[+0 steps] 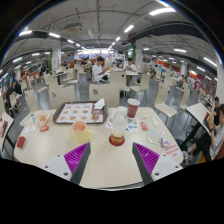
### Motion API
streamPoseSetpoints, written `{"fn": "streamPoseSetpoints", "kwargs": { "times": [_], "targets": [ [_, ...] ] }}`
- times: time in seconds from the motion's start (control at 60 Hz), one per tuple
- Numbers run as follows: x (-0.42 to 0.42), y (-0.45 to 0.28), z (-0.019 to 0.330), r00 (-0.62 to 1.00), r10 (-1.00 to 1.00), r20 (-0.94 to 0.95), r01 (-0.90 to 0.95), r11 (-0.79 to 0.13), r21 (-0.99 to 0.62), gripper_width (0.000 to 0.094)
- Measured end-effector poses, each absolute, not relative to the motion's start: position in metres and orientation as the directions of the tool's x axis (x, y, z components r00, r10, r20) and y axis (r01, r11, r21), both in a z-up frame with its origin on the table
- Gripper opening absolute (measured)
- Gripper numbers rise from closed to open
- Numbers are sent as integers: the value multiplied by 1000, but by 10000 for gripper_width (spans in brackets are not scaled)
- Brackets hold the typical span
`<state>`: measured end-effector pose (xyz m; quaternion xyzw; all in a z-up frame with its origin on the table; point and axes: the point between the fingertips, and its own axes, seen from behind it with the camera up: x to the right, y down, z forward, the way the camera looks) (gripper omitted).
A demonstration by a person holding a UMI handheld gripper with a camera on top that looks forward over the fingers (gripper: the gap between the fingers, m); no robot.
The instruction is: Pour water
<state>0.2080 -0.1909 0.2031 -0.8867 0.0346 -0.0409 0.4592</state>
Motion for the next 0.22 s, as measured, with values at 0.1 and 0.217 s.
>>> {"fn": "streamPoseSetpoints", "kwargs": {
  "times": [0.1,0.217],
  "targets": [
    [210,-198,204,991,-99,85,10,-589,-808,847],
    [206,-203,208,993,-91,77,9,-587,-810,848]
  ]
}}
